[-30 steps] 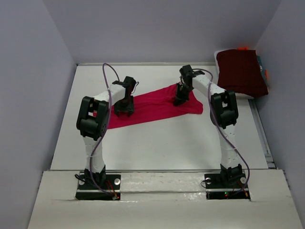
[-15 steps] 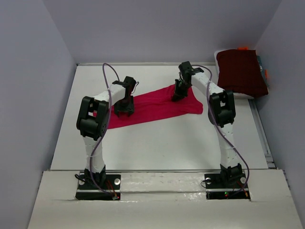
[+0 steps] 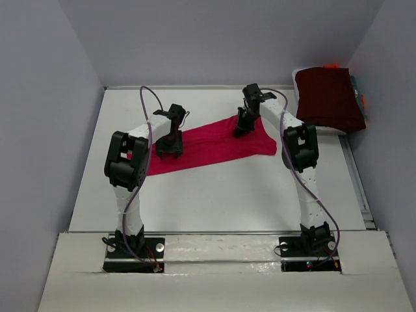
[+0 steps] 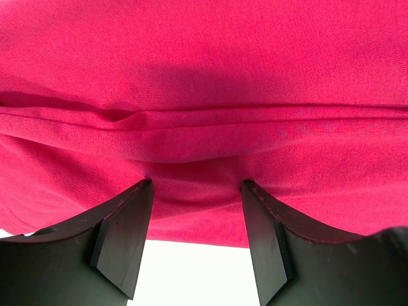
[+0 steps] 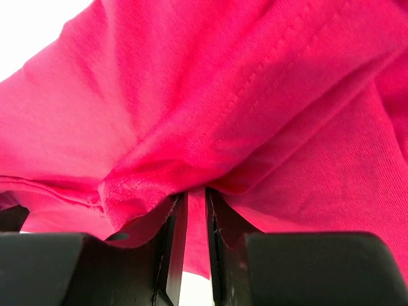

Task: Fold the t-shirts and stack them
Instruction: Fold the other side of the tshirt into a rectangle

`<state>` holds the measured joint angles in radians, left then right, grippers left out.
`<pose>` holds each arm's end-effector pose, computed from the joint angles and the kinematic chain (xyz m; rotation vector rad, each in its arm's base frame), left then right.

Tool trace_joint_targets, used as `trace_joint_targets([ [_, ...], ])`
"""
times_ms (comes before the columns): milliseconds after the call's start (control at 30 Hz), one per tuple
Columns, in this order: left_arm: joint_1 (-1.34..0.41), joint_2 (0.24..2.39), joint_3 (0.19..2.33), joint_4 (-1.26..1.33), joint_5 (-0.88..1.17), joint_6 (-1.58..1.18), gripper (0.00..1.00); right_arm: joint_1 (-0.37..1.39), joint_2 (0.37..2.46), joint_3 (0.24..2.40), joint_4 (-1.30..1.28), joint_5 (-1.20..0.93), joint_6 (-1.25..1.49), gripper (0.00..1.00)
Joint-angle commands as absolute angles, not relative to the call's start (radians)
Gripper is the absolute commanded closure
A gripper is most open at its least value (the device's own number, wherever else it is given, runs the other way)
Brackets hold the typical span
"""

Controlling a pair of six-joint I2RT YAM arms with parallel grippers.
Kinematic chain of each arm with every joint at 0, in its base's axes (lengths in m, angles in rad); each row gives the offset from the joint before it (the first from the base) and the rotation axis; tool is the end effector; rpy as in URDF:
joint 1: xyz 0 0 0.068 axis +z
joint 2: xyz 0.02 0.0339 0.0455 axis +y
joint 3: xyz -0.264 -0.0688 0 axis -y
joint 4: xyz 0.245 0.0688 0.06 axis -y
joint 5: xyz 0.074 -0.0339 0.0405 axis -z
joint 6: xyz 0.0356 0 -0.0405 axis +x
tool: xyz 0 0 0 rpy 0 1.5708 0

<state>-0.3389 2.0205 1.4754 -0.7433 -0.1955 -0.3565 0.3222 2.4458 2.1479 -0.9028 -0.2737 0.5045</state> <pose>0.3849 -0.1284 0.1709 -0.0638 2.8075 0.1229 0.4841 0.1718 0.1672 0.1867 2.8516 0.5751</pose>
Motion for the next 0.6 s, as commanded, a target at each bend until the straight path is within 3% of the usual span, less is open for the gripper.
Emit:
trace_joint_targets([
  [0,-0.344,2.036,1.479,-0.77,-0.207,-0.351,0.31,0.331,2.467,2.201,-0.833,-0.291,0.52,0.77],
  [567,-0.344,2.043,1.477,-0.769,-0.207,-0.35,0.31,0.35,2.48,2.256,-0.69,-0.333,0.529,0.74],
])
